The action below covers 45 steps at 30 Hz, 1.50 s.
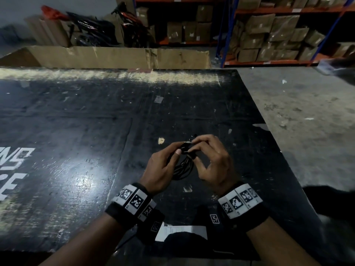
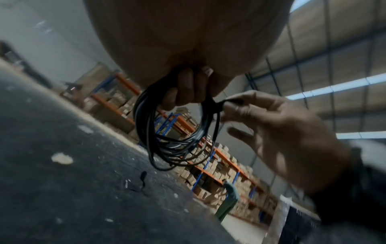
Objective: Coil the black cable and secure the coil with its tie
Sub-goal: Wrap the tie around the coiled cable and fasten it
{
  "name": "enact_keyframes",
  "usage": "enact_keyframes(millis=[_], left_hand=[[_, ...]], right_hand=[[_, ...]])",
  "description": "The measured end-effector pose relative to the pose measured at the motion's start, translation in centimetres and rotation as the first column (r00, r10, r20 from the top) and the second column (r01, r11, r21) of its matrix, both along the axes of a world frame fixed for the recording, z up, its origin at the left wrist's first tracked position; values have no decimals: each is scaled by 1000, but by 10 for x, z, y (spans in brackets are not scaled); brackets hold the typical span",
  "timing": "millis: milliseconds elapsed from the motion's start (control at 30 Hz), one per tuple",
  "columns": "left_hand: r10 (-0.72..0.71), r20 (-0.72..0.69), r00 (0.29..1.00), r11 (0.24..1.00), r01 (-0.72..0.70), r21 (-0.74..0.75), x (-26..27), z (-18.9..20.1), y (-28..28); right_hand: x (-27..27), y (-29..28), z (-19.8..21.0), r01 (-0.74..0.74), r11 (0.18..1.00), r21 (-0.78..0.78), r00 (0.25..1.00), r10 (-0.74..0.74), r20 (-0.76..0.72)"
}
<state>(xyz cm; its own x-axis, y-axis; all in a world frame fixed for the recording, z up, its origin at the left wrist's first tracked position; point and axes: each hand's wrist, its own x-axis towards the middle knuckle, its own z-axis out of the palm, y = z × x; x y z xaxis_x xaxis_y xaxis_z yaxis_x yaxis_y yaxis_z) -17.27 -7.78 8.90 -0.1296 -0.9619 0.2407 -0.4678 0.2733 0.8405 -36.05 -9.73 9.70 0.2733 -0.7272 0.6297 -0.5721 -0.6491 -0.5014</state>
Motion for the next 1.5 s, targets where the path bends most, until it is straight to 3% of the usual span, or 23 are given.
enact_keyframes(millis=[100,267,567,667,900,967,1100,1167,1333,1500], left_hand=[[-40,41,998,999,41,-5,3,1,3],[-72,1,997,997,72,-18,5,6,8],[-94,-149,984,995,96,11,2,1,11],[-104,-110,989,994,106,18,5,-2,12],[-100,9,995,995,100,15,3,6,13],[-96,-23,995,995,96,15,2,8,12],[-97,-249,964,994,105,19,-2,7,15],[-118,-272,955,992,126,11,-4,6,17],[-174,-232,957,980,191,51,-5,10,17],[-188,-85,978,979,193,60,-2,13,12]], right_hand=[[-4,-8,7,-85,988,125,989,68,134],[-6,-5,11,-72,975,210,957,8,290],[1,11,1,31,999,-28,991,-27,134],[2,14,-1,44,997,-62,995,-38,92],[-2,11,4,41,997,-62,990,-32,141],[-4,9,8,24,1000,-17,981,-20,192],[-12,5,15,-93,980,174,962,44,268],[-12,4,15,-153,958,242,953,79,291],[-15,6,14,-137,958,252,926,33,377],[-14,4,23,-156,940,302,886,-2,463]])
